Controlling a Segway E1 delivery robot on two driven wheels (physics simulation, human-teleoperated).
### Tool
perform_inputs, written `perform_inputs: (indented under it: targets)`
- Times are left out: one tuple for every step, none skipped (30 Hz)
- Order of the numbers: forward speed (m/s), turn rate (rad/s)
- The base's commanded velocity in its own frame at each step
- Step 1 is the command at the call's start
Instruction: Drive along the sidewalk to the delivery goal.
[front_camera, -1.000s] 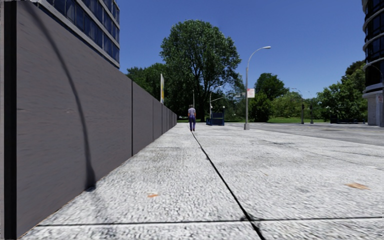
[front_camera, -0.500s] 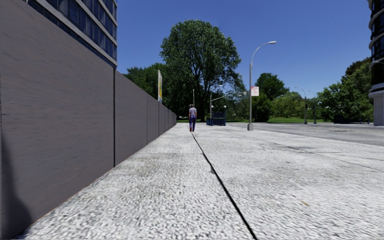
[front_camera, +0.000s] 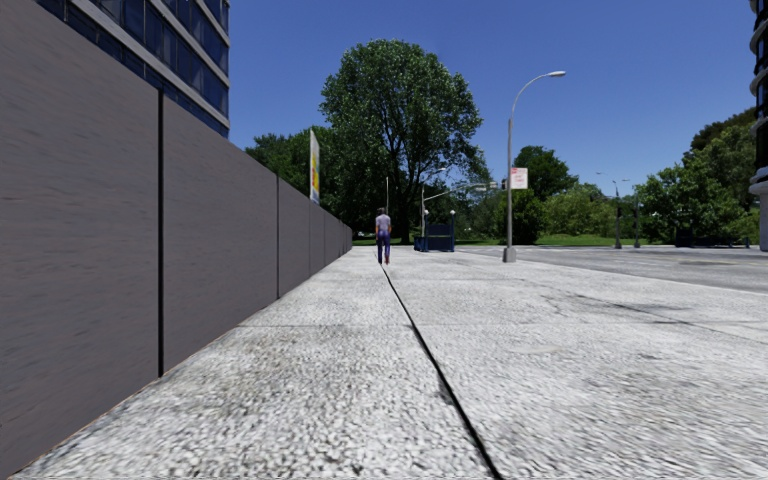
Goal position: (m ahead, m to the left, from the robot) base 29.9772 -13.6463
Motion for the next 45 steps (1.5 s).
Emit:
perform_inputs:
  targets:
    - [1.92,0.00]
    - [1.92,0.00]
    - [1.92,0.00]
    - [1.92,0.00]
    - [1.92,0.00]
    - [1.92,0.00]
    - [1.92,0.00]
    - [1.92,0.00]
    - [1.92,0.00]
    - [1.92,0.00]
    - [1.92,0.00]
    - [1.92,0.00]
    - [1.92,0.00]
    - [1.92,0.00]
    - [1.92,0.00]
    - [1.92,0.00]
    - [1.92,0.00]
    - [1.92,0.00]
    - [1.92,0.00]
    - [1.92,0.00]
    - [1.92,0.00]
    - [1.92,0.00]
    - [1.92,0.00]
    - [1.92,0.00]
    - [1.92,0.00]
    - [1.92,0.00]
    - [1.92,0.00]
    - [1.92,0.00]
    - [1.92,0.00]
    - [1.92,0.00]
    - [1.92,0.00]
    - [1.92,0.00]
    - [1.92,0.00]
    - [1.92,0.00]
    - [1.92,0.00]
    - [1.92,0.00]
    - [1.92,0.00]
    - [1.92,0.00]
    - [1.92,0.00]
    - [1.92,0.00]
    - [1.92,0.00]
    - [1.92,0.00]
    - [1.92,0.00]
    - [1.92,0.00]
    - [1.92,0.00]
